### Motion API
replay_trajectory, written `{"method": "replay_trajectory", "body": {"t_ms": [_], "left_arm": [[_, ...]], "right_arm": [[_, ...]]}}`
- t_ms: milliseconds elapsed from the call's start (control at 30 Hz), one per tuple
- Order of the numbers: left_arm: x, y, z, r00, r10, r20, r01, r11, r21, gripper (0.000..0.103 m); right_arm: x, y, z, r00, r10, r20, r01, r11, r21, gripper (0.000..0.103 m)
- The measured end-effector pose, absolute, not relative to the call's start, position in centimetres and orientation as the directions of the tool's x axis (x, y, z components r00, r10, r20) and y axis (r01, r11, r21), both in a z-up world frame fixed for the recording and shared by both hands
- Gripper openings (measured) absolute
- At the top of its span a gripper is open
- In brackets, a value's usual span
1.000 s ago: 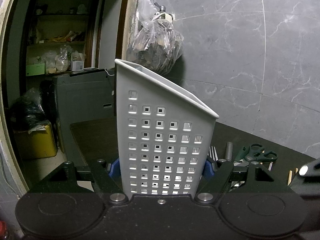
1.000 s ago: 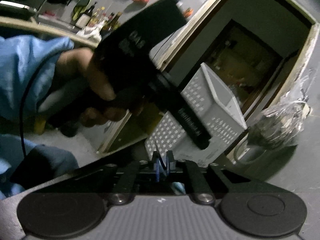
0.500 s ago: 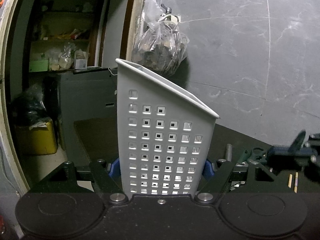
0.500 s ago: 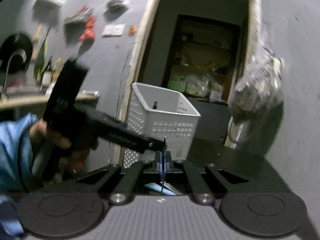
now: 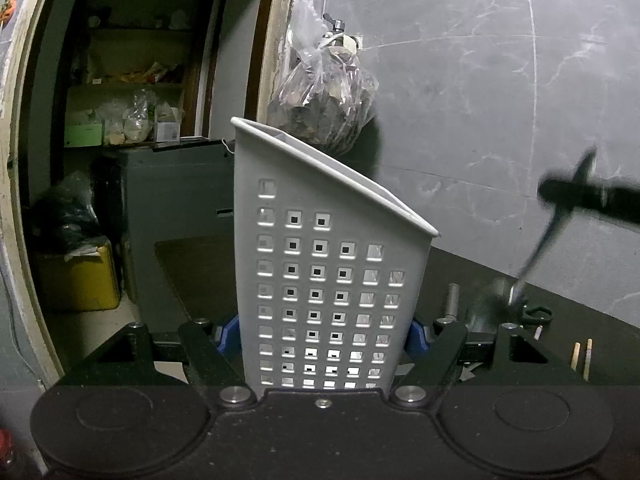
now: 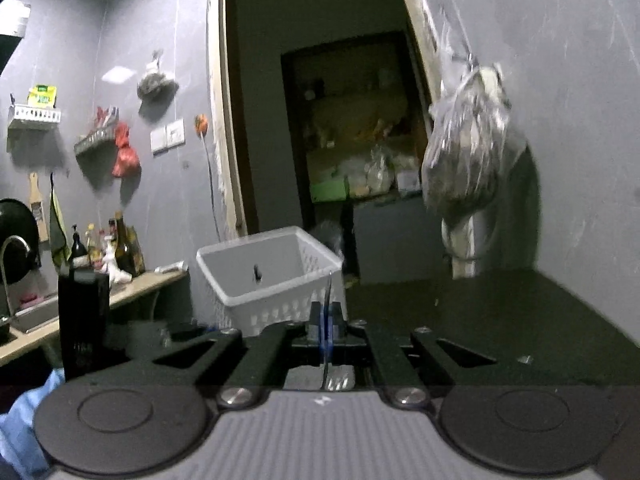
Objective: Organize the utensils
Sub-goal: 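Carry the spoon over the caddy and open the right tool to drop it in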
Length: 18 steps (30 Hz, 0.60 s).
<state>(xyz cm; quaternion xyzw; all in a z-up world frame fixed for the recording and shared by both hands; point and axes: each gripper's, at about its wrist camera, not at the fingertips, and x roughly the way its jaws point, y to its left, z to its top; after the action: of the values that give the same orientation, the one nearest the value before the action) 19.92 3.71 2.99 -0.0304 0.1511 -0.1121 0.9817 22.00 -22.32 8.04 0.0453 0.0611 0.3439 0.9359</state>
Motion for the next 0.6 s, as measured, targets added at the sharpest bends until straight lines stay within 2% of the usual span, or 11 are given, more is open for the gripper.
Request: {"method": "replay_trajectory", "body": {"t_ms": [233,367,467,600], "left_arm": [[19.7,3.5,2.9,0.93,-0.229,-0.289,0.211,0.973,-0.092,0.077],[19.5,3.3,2.9,0.93,-0.226,-0.289,0.207,0.974,-0.093,0.077],[19.3,3.4,2.8,0.931,-0.222,-0.29,0.203,0.975,-0.095,0.077],[19.3,3.6,2.8,0.932,-0.221,-0.288,0.201,0.975,-0.099,0.077]], "right_arm": [[21.0,-23.0,12.9,0.772,0.63,0.078,-0.635,0.768,0.081,0.002],[21.6,-21.9,15.4,0.726,0.674,0.139,-0.686,0.724,0.076,0.002],[22.5,-20.1,16.5,0.691,0.708,0.143,-0.721,0.688,0.08,0.002],[23.8,-17.4,16.5,0.652,0.751,0.104,-0.758,0.647,0.085,0.002]]}}
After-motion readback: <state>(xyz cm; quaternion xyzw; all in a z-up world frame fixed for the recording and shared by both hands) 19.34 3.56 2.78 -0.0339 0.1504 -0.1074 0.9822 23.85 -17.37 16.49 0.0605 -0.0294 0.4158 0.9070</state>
